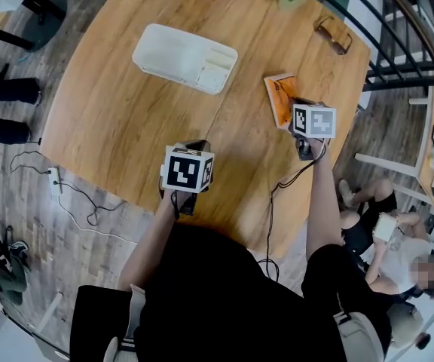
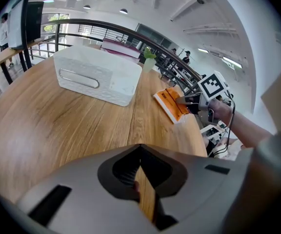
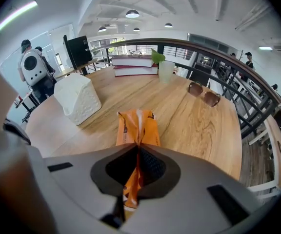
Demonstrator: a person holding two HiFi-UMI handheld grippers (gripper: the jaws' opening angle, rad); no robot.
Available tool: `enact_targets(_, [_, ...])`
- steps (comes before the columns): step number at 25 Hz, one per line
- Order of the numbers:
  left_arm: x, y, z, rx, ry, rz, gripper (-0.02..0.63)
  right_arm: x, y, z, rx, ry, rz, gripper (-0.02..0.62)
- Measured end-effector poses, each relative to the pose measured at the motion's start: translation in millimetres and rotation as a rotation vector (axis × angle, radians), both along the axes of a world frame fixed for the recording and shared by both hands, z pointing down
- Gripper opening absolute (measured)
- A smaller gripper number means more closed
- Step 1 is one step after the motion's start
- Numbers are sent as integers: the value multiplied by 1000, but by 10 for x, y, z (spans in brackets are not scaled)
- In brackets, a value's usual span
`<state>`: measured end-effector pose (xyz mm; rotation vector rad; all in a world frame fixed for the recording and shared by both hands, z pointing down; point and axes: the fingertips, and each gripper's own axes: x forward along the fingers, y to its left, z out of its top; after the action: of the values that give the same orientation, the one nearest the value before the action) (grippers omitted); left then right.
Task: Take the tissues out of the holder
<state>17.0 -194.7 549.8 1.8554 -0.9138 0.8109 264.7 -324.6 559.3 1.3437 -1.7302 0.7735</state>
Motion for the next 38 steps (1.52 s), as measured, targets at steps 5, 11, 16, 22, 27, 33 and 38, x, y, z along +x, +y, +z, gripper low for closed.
enact_targets(5, [-30,23,14,0,-9,3,11,-16,7,-89,90,-7,8,15])
enact_targets(11, [-29,62,24,-3,-16,11,11,26,62,-300,209,-50,52,26])
enact_targets(16, [14,113,-12,6,-16,23,11,69,260,-776,377,-126,160,25])
enact_targets(22, [146,202,-81,27,-14,57,11,-29,856,-1175,464,-259,234,24])
enact_targets(27, [307,318,-139,54,-10,86,11,-131,1283,-1257,465,-263,222,23])
enact_targets(33, [564,432,-206,87,10,125,11,-187,1663,-1187,437,-282,266,14])
enact_targets(38, [775,504,-250,114,14,165,11,-158,1933,-1073,392,-295,306,12])
